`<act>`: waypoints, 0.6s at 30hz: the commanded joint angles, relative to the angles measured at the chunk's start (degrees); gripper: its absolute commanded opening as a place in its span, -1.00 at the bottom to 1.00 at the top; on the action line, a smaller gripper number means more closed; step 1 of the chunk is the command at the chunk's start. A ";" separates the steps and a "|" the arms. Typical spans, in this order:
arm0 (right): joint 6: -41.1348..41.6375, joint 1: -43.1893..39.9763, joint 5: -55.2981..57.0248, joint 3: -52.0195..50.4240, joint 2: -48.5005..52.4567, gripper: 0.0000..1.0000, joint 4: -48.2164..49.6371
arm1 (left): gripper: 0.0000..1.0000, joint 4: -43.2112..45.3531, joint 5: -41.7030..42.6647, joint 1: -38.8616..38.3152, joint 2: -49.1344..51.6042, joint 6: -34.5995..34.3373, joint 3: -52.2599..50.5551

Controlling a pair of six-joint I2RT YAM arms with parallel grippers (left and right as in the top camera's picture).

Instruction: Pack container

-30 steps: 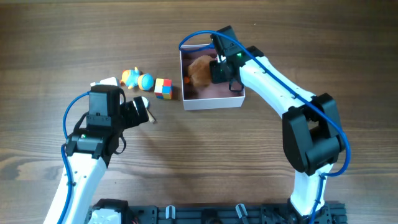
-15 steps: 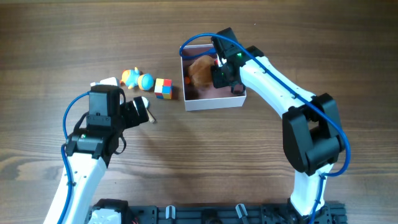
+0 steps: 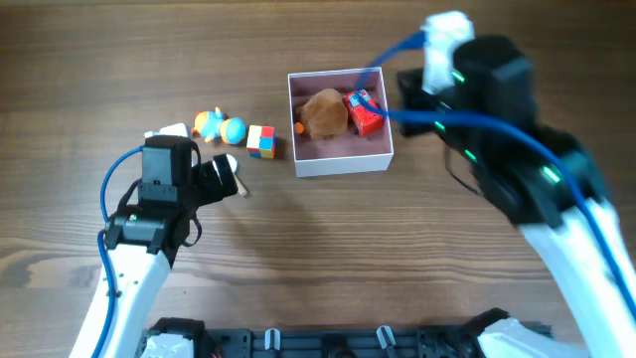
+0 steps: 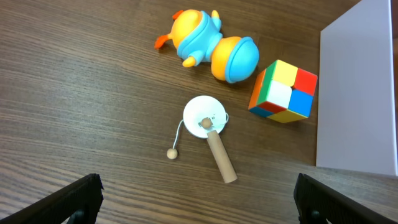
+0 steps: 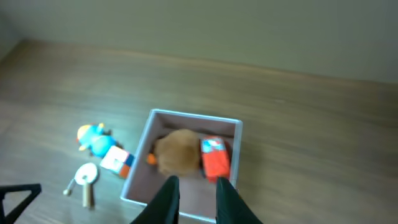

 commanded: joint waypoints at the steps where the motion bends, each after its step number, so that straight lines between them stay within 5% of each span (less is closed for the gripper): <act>1: 3.13 -2.93 6.62 -0.22 -5.33 -0.55 -4.59 | 0.99 0.44 0.28 -0.17 0.26 0.74 0.90; 11: 6.84 -17.35 6.16 -0.24 -5.84 -0.37 -18.84 | 0.99 0.24 6.19 -0.17 0.26 0.72 0.90; 13: 6.64 -18.64 6.19 -0.24 -4.98 0.57 -19.02 | 1.00 0.26 6.16 -0.17 0.24 0.74 0.92; 15: 6.32 -18.93 6.21 -0.24 -4.24 0.99 -19.08 | 0.99 0.02 6.23 -0.17 0.24 0.72 1.27; 18: 6.32 -18.91 6.19 -0.24 -2.97 0.99 -18.82 | 1.00 -2.49 6.40 -0.17 0.26 0.74 3.76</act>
